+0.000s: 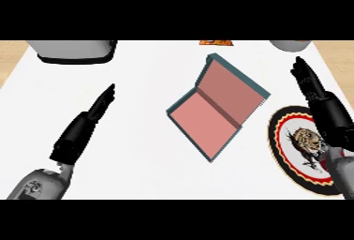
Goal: Pick the cupcake from the plate and place it in the cardboard box
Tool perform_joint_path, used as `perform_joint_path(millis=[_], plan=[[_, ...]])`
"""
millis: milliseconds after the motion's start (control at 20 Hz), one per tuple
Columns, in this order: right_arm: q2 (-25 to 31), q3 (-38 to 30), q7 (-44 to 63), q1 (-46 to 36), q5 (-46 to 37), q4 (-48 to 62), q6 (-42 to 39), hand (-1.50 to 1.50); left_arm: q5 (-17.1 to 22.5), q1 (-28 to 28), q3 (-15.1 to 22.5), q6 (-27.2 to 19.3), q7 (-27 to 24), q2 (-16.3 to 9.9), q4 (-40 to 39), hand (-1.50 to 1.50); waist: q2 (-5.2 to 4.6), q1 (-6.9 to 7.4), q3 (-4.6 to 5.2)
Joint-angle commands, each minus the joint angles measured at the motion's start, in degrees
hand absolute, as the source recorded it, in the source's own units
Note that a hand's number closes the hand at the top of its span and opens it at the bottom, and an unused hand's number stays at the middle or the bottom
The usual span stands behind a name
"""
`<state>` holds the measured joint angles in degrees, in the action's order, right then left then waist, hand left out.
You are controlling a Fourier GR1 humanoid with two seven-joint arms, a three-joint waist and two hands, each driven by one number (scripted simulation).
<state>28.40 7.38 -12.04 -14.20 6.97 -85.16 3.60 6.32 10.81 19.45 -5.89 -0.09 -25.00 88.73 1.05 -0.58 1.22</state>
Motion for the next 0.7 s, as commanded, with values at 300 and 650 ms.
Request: perform_joint_path(millis=[300, 650], plan=[[15.26, -11.43, 2.72, 3.14, -8.10, 11.16, 5.42, -1.50, -2.02, -5.82, -7.55, -8.62, 2.14, -1.41, -4.04, 0.00, -2.96, 0.04, 0.26], [-2.70, -25.32, -11.61, 2.01, 7.96, 19.70, 11.97, -1.50, -2.00, -10.50, -8.26, -10.07, 5.24, 0.21, 0.61, 0.00, -1.06, 1.03, -1.30]])
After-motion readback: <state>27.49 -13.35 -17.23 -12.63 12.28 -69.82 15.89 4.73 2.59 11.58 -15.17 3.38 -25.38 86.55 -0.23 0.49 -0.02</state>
